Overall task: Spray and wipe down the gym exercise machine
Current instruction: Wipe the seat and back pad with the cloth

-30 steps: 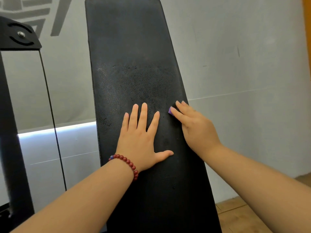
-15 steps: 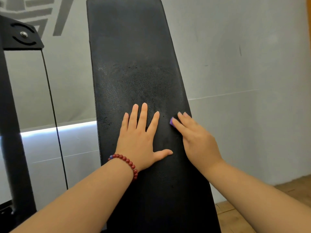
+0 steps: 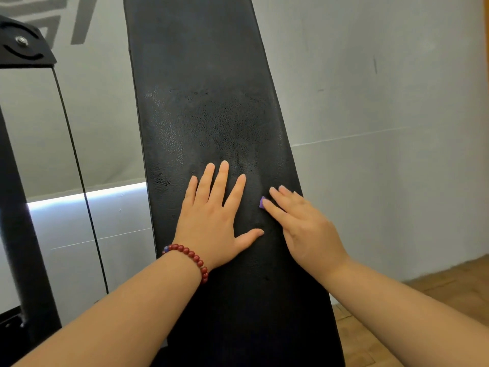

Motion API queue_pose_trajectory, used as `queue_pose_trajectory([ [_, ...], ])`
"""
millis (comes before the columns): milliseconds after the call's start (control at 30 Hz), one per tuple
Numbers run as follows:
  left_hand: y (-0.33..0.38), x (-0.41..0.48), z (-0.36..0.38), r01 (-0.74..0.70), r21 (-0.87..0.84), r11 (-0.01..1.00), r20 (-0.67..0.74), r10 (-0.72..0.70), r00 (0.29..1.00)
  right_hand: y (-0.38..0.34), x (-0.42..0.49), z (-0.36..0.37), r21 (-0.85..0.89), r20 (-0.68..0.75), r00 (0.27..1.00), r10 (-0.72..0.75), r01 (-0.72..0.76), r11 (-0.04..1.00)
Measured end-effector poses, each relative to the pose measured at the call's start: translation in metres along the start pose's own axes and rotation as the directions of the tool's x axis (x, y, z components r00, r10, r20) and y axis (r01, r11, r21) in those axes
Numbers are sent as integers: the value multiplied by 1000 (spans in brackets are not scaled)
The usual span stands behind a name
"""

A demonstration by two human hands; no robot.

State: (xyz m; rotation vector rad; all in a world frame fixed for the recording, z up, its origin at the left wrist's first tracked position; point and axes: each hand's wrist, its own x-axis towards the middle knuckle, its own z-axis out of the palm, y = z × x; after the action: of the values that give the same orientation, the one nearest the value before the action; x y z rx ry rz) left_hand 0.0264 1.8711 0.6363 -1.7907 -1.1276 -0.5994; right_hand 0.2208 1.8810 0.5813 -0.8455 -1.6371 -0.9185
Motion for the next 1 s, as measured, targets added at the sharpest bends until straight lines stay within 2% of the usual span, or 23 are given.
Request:
queue_pose_trajectory([
  [100, -1, 2, -3, 1, 10, 1000, -5, -1, 1000, 2, 34, 1, -44, -26, 1000, -5, 4, 999],
  [167, -6, 2, -4, -2, -33, 999, -22, 1, 1000, 2, 69, 6, -73, -67, 996, 57, -62, 995],
  [267, -22, 0, -3, 11, -86, 996, -75, -17, 997, -5, 83, 15, -26, -87, 988, 125, -127, 992],
  [400, -48, -2, -2, -8, -60, 998, -98, 2, 995, -12, 45, 13, -45, -13, 998, -54, 53, 998],
  [500, -51, -3, -1, -10, -53, 999, -82, 5, 997, -9, 58, 12, -59, -9, 994, -105, 104, 993],
  [567, -49, -3, -1, -6, -54, 999, -80, 2, 997, -7, 86, 14, -97, -46, 998, -50, 45, 994],
  [633, -54, -2, -3, -22, -56, 998, -91, 17, 996, -11, 105, 17, -55, -61, 995, 82, -85, 995],
  [700, -64, -3, -6, -21, -60, 998, -100, 15, 995, -21, 101, 25, 2, -87, 988, 126, -127, 992],
  [833, -77, -9, -1, 1, -78, 997, -110, -10, 994, -36, 68, 28, 6, 23, 995, -96, 95, 995],
  [900, -77, -11, 2, 13, -110, 994, -132, -28, 991, -29, 83, 21, -5, 20, 990, -139, 139, 990],
  [1000, -77, -11, 4, 27, -178, 984, -173, -59, 983, -23, 117, 20, -8, 13, 998, 60, -60, 998],
])
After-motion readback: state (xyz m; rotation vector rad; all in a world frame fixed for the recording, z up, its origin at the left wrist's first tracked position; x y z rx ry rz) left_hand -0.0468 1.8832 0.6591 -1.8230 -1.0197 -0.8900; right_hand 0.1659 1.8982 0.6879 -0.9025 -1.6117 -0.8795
